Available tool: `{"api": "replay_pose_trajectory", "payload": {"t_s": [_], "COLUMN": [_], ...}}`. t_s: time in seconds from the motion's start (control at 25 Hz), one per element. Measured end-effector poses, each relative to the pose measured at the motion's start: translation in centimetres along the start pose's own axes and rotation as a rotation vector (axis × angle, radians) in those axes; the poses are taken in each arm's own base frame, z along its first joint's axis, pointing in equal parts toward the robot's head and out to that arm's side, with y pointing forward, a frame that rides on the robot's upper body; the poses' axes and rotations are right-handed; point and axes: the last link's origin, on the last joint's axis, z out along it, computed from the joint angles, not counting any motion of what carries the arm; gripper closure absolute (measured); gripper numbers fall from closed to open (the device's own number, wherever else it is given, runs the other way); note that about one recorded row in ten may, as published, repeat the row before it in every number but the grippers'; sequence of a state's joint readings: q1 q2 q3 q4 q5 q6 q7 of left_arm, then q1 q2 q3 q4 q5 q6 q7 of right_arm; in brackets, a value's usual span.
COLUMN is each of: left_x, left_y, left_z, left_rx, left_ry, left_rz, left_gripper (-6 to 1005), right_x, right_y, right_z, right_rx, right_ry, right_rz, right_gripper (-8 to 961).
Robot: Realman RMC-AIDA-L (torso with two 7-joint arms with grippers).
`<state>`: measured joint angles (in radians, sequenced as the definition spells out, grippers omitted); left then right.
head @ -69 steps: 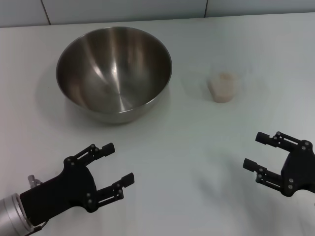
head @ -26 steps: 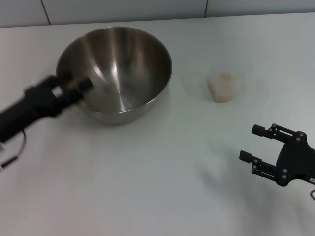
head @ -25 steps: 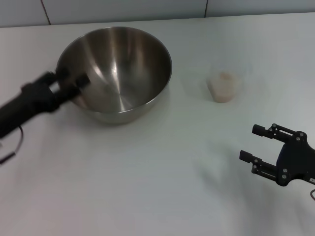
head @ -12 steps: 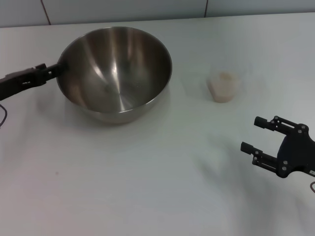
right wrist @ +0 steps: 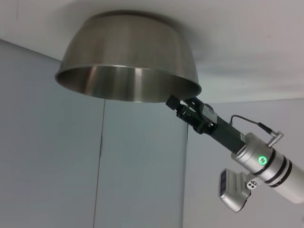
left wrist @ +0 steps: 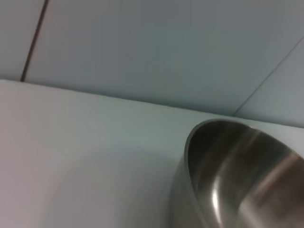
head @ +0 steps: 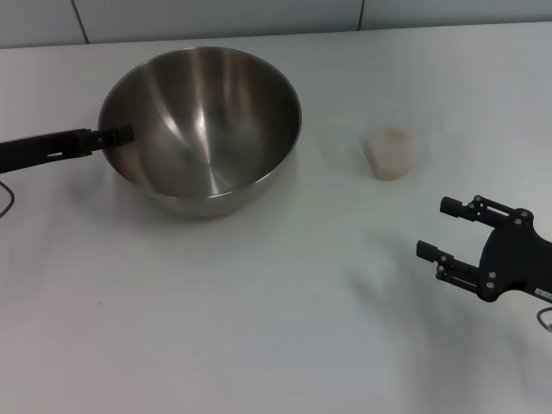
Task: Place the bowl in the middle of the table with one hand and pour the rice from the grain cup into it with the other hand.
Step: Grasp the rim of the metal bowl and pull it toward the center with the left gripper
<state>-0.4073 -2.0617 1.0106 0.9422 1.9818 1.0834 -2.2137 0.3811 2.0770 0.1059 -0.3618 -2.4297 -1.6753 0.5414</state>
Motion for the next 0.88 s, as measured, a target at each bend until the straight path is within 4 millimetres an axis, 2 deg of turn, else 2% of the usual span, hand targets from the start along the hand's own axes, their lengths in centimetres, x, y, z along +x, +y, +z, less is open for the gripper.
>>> {"api": "replay_pose_trajectory", "payload": {"t_s": [0.4, 0.6, 0.88], "left_x": [-0.2, 0.4, 0.6], "left_y": [0.4, 1.3, 1.7], "left_z": [0.8, 0.9, 1.2], "left_rx": [0.047, 0.057, 0.093], "left_ry": [-0.101, -0.117, -0.157], "left_rz": [0.067, 0.115, 0.131], "left_gripper": [218, 442, 658], "right_x": [-0.1, -0.2, -0.3], "right_y": [-0.2, -0.3, -0.4], "right_z": [0.1, 0.1, 0.1], "right_rx": [0.008, 0.018, 0.029], "right_ry": [-0.006, -0.013, -0.021], "right_rz": [-0.003, -0.003, -0.002], "right_gripper": [292, 291, 290]}}
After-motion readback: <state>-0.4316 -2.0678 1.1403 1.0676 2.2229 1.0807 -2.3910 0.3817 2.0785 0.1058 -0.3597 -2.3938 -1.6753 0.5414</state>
